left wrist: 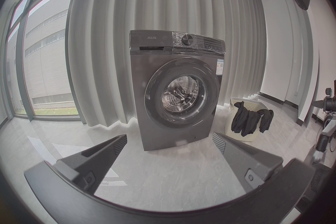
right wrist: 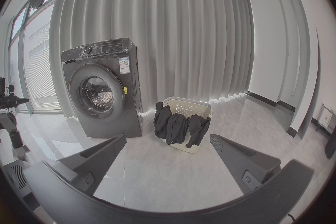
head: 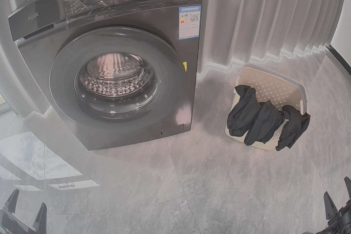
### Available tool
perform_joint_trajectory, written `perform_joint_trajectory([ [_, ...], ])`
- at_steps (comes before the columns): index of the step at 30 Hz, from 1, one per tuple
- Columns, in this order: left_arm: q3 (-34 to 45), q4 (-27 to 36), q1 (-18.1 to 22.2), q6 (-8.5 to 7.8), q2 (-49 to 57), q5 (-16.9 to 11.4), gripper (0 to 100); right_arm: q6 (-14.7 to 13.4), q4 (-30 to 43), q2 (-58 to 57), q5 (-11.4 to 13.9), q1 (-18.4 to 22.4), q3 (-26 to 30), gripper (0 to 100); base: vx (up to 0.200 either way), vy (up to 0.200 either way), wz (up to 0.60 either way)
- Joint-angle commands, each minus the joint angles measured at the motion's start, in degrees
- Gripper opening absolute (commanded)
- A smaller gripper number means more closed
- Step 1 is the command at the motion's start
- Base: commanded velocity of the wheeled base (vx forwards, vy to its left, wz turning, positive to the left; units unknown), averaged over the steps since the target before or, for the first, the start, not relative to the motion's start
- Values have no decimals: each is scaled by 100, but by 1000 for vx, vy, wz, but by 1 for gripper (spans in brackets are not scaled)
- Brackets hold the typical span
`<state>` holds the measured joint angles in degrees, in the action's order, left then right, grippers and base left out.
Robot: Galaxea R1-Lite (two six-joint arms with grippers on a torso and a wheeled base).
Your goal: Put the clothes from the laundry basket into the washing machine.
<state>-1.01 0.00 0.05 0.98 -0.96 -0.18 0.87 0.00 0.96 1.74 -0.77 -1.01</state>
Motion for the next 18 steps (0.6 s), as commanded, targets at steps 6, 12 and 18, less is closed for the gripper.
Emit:
perform_joint_trajectory([
  [6,92,0,4,-10,79,1,100,10,0,9,1,-2,101,100,200,0,0],
  [12,92,0,4,-10,79,1,100,1,0,9,1,-2,101,100,0,0,0],
  [18,92,0,13,17,79,9,100,10,0,9,1,-2,101,100,0,-67,0],
])
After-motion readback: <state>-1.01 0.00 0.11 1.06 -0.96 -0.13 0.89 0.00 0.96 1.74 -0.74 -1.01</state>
